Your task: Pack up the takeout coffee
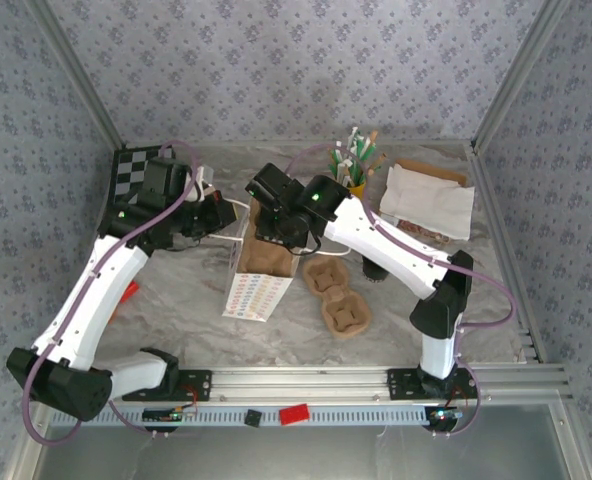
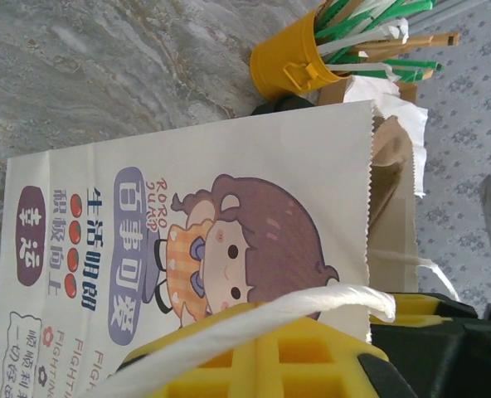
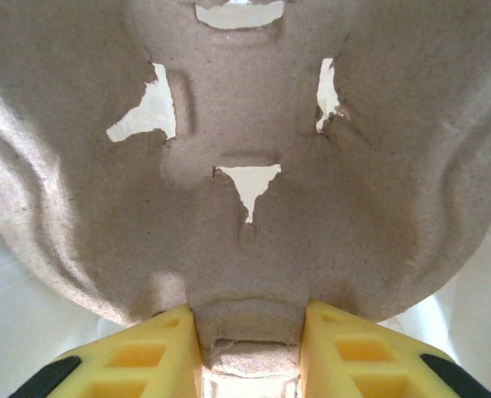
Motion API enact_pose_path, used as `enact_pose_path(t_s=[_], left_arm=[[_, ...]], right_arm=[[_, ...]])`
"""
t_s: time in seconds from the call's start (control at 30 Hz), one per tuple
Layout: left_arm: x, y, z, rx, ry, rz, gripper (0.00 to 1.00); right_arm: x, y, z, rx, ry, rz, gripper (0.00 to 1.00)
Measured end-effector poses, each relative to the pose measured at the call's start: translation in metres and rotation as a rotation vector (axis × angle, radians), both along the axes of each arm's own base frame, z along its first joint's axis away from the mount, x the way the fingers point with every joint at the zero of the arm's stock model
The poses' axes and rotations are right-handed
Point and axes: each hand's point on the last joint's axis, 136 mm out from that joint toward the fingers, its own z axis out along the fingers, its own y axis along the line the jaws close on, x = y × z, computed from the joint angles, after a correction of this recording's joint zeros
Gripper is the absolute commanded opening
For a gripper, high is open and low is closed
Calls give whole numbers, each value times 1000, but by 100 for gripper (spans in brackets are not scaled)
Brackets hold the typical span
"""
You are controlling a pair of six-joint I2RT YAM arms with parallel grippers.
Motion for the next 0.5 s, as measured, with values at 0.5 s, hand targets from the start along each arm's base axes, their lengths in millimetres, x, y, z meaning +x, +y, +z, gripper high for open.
enact_pose_path(t_s=[0.5], left_arm=[[0,0,0,-2,-1,1,0]], right_arm=[[-1,2,-3,-12,9,-6,51]])
